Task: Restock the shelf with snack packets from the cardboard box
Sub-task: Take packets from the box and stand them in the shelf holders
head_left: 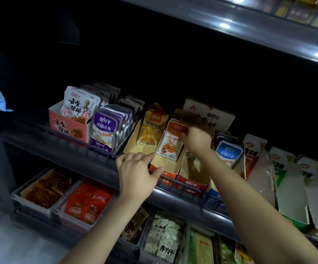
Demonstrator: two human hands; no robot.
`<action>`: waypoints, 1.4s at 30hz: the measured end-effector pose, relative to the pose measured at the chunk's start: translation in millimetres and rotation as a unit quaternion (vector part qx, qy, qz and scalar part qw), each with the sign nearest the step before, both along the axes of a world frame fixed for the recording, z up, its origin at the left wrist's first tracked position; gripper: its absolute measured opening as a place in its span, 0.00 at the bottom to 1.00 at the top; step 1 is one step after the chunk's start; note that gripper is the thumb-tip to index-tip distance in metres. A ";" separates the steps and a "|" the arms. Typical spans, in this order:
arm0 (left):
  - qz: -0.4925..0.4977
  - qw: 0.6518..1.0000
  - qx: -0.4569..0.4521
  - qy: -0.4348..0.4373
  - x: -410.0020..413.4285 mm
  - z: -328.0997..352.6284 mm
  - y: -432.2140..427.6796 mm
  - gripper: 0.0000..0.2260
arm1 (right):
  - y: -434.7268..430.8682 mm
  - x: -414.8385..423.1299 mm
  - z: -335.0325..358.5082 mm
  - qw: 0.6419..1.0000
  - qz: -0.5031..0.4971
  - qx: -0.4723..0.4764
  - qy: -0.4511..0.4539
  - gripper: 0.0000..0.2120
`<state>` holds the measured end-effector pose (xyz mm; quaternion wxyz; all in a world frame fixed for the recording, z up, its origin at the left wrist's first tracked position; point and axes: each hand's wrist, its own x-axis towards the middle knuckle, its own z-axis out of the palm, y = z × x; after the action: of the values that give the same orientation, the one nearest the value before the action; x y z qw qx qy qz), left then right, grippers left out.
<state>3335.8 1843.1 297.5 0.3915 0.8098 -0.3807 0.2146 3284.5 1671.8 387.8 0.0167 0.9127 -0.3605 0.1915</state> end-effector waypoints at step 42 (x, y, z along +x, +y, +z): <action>-0.041 0.912 0.296 0.279 -201.5 -268.6 217.4 0.19 | 252.4 -381.4 -397.6 0.788 -0.283 0.537 -0.102 0.12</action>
<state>3134.3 2060.6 29.0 0.2323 0.8992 -0.3349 -0.1593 2903.2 1924.2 -9.8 -0.4593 0.6069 -0.6470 0.0460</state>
